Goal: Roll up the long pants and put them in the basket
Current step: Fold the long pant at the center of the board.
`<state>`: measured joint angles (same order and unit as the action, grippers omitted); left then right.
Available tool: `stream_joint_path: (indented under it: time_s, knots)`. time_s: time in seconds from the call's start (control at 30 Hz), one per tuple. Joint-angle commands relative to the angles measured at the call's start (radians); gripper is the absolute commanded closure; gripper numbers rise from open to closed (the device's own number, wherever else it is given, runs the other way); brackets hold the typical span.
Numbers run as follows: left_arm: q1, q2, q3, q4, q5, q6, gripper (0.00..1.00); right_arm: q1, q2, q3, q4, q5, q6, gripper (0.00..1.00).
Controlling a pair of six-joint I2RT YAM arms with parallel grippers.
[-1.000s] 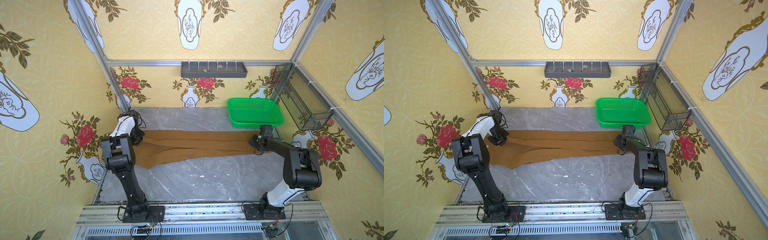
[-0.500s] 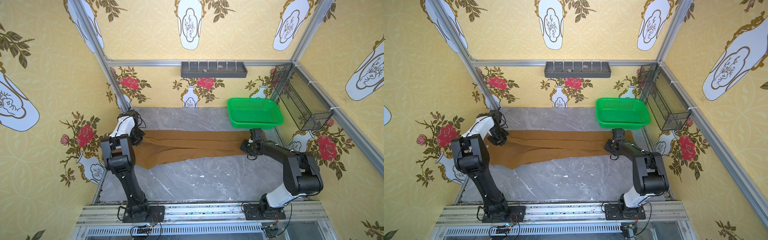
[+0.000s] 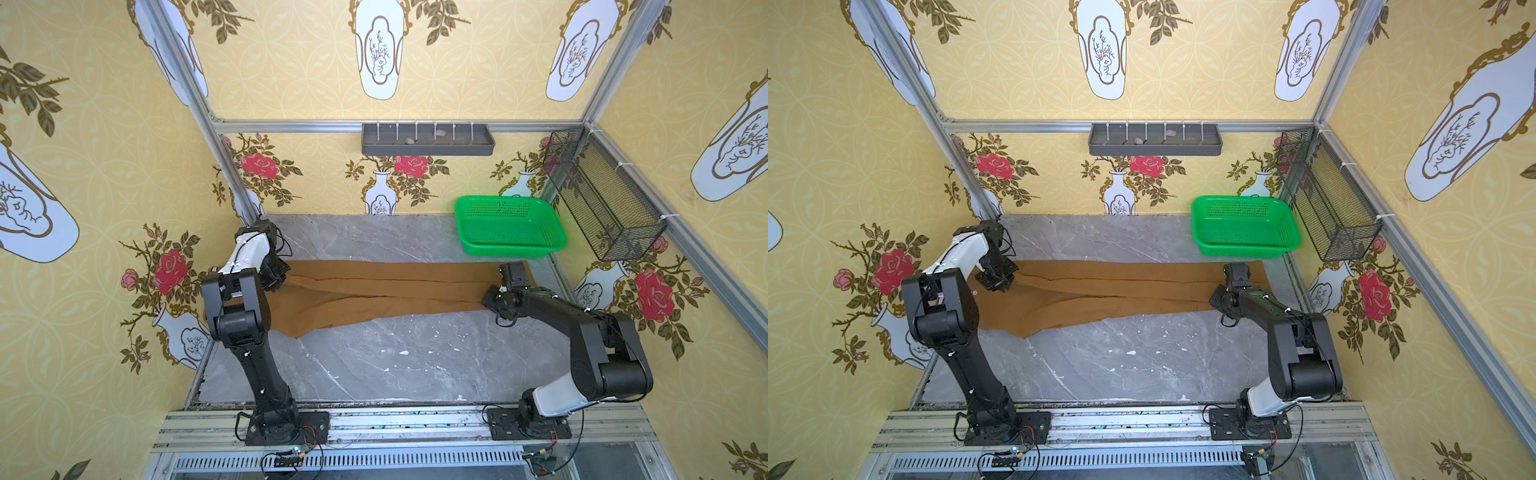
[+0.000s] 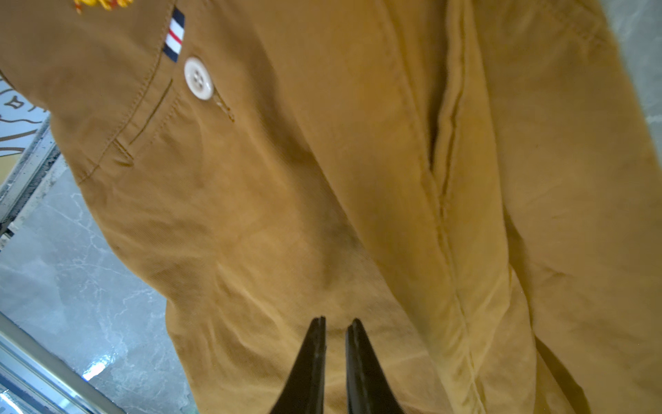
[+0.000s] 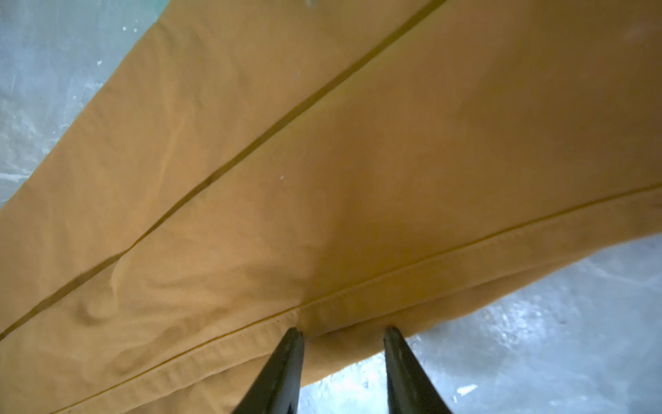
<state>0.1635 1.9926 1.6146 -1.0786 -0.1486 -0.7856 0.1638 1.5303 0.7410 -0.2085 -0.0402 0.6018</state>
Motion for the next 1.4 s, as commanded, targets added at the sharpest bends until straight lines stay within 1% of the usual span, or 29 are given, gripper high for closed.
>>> stream_joint_path:
  time_s: [0.0, 0.33, 0.63, 0.67, 0.73, 0.83, 1.0, 1.2, 1.37]
  knots:
    - [0.001, -0.003, 0.002, -0.006, 0.006, 0.007, 0.84, -0.012, 0.012, 0.003, 0.010, 0.033, -0.008, 0.58]
    - [0.001, -0.006, 0.001, -0.006, 0.004, 0.016, 0.84, -0.043, 0.024, 0.039, 0.027, 0.037, -0.031, 0.58]
    - [0.001, 0.013, 0.027, -0.014, 0.010, 0.023, 0.84, -0.073, 0.067, 0.072, 0.049, 0.040, -0.052, 0.58]
    - [0.002, 0.015, 0.030, -0.015, 0.011, 0.024, 0.84, -0.075, 0.071, 0.079, 0.050, 0.041, -0.053, 0.61]
    - [0.001, 0.018, 0.036, -0.017, 0.012, 0.025, 0.84, -0.077, 0.078, 0.083, 0.055, 0.040, -0.056, 0.74]
    - [0.001, 0.021, 0.039, -0.018, 0.010, 0.025, 0.84, -0.086, 0.094, 0.087, 0.060, 0.030, -0.058, 0.99]
    - [0.001, 0.019, 0.043, -0.020, 0.007, 0.028, 0.84, -0.097, 0.093, 0.119, 0.034, 0.033, -0.069, 1.00]
    - [0.001, 0.016, 0.048, -0.020, 0.012, 0.029, 0.84, -0.150, 0.085, 0.181, 0.012, 0.053, -0.088, 1.00]
    - [0.001, 0.006, 0.048, -0.021, 0.004, 0.033, 0.84, -0.182, 0.124, 0.229, 0.034, 0.043, -0.076, 1.00]
